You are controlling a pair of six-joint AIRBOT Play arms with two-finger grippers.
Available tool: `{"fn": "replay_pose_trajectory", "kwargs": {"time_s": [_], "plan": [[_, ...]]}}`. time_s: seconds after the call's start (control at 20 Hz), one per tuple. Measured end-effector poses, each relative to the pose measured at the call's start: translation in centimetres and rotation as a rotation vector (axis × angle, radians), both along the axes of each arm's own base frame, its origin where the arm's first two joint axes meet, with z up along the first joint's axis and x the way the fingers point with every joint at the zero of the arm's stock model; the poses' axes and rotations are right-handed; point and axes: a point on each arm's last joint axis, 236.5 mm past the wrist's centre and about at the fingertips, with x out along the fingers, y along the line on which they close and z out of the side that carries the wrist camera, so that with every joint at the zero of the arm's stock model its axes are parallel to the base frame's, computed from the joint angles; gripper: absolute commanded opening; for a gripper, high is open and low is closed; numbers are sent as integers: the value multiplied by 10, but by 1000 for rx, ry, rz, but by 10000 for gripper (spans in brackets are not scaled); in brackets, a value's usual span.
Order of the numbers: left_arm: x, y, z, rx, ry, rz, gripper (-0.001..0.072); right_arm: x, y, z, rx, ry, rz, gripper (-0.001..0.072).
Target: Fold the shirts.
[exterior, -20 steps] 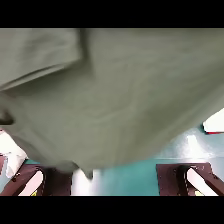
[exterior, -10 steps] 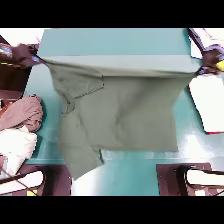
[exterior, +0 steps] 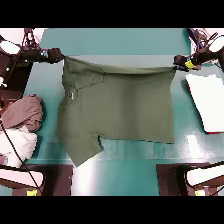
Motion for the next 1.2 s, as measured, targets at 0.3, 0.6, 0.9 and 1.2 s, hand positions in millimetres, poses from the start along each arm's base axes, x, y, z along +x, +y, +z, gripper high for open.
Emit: {"fn": "replay_pose_trajectory", "kwargs": {"time_s": [0.3, 0.6, 0.9, 1.2], "plan": [[-29, -1, -37, 148, 123, -127, 26, -15, 4, -16, -50, 81, 43, 16], [-90, 15, -91, 299, 386, -266, 26, -69, 17, -59, -77, 267, 108, 20], [-122, 23, -133, 317, 527, -275, 555, -105, 34, -102, -24, 382, 126, 390], [-154, 41, -128, 274, 664, -204, 541, -133, 39, -92, -4, 447, 175, 387]]}}
